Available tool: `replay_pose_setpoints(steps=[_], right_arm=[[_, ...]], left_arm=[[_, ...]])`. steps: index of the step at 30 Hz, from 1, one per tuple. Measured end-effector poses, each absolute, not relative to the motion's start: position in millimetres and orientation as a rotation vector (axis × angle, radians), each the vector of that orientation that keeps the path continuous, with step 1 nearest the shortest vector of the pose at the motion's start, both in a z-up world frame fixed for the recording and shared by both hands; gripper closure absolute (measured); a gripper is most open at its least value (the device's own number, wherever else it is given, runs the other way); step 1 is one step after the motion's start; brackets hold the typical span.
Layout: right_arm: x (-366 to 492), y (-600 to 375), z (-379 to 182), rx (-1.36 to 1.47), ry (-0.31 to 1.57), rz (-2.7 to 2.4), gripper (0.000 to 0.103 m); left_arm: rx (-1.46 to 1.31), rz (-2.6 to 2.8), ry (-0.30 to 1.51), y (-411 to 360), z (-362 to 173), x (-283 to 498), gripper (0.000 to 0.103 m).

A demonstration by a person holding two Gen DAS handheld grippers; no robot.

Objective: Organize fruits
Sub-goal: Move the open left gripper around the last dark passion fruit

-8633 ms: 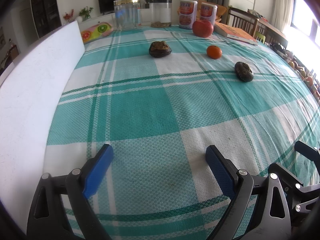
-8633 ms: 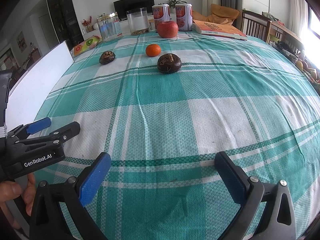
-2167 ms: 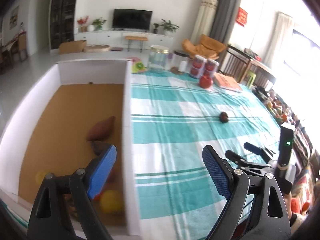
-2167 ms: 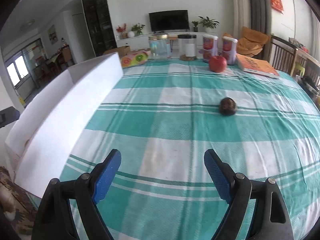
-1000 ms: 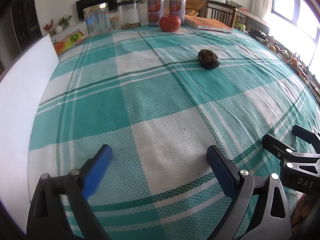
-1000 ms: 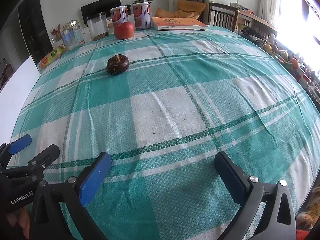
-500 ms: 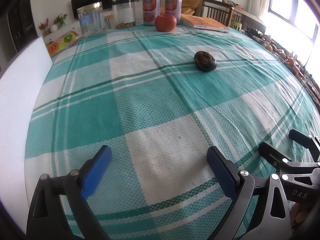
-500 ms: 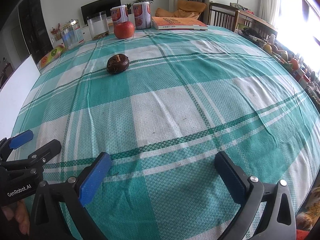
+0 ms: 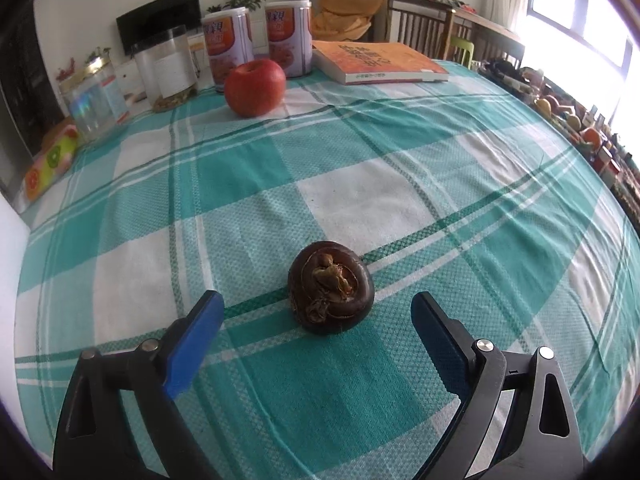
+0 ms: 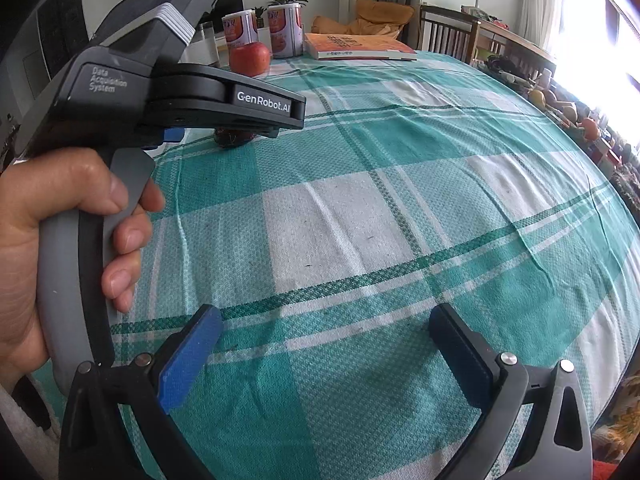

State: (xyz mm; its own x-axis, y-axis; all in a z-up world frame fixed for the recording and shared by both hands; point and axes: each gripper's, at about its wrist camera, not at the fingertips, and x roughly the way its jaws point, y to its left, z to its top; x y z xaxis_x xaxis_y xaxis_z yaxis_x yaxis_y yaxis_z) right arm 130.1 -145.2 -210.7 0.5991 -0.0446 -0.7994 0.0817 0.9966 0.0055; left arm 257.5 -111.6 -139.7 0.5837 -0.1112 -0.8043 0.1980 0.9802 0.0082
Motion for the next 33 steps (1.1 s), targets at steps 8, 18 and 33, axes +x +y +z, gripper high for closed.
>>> replay_pose_setpoints(steps=[8,18,33], right_arm=[[130.4,-144.9,-210.7,0.042,0.927,-0.073,0.0],[130.7,-144.6,-210.9,0.041,0.927,-0.073,0.0],[130.8,-144.1,-211.0,0.04,0.928,-0.073,0.0]], left_arm=[[0.011,-0.161,0.939,-69.0,-129.9,248.8,0.059],[-0.031,-0.095,0.978,32.3,-115.4,165.1,0.059],[0.01,0.021,0.914,55.9,-146.6,144.6,0.012]])
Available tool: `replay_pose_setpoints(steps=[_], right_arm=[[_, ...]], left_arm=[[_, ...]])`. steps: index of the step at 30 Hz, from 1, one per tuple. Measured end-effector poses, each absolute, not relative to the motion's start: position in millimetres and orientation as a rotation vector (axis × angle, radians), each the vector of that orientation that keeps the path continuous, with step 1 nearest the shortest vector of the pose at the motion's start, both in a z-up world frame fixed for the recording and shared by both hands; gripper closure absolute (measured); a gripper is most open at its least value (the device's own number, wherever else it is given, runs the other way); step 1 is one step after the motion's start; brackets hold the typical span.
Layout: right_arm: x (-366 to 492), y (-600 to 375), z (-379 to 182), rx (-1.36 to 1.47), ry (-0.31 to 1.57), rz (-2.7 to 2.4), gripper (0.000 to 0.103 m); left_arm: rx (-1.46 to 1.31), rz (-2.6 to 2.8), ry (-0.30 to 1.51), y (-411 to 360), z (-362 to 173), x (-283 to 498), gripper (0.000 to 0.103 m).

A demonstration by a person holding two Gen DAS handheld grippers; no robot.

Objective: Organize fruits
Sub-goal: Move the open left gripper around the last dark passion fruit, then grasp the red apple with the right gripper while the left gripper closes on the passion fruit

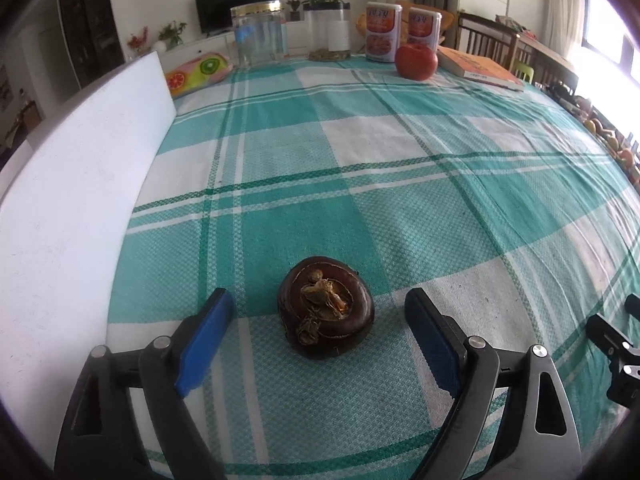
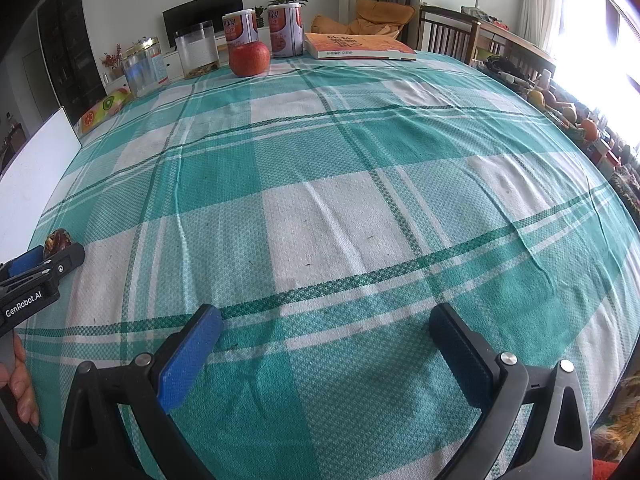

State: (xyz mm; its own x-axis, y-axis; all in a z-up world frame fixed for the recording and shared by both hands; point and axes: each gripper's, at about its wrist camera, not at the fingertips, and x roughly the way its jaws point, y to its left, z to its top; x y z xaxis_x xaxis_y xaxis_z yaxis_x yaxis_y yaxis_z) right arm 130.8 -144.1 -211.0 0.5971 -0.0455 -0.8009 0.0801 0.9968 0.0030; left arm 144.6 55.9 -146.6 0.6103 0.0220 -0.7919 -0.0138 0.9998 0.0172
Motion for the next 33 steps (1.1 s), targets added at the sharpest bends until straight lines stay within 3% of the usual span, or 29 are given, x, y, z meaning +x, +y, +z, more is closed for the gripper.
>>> replay_pose_setpoints(steps=[5,24,27,33], right_arm=[[130.9,-144.0,-211.1,0.04,0.928,-0.073,0.0],[135.0,-147.4,-208.6,0.044,0.969,-0.029,0.0],[160.4,-152.9,-196.2,0.12,0.979,0.068,0.0],[281.5,-131.4,-155.5,0.044,0.805,0.191,0.0]], left_arm=[[0.007,0.031,0.92,58.1,-147.7,144.9,0.008],[0.007,0.033,0.921,58.6,-148.1,144.8,0.007],[0.007,0.033,0.921,58.5,-148.1,144.9,0.007],[0.005,0.033,0.921,58.7,-148.3,145.4,0.006]])
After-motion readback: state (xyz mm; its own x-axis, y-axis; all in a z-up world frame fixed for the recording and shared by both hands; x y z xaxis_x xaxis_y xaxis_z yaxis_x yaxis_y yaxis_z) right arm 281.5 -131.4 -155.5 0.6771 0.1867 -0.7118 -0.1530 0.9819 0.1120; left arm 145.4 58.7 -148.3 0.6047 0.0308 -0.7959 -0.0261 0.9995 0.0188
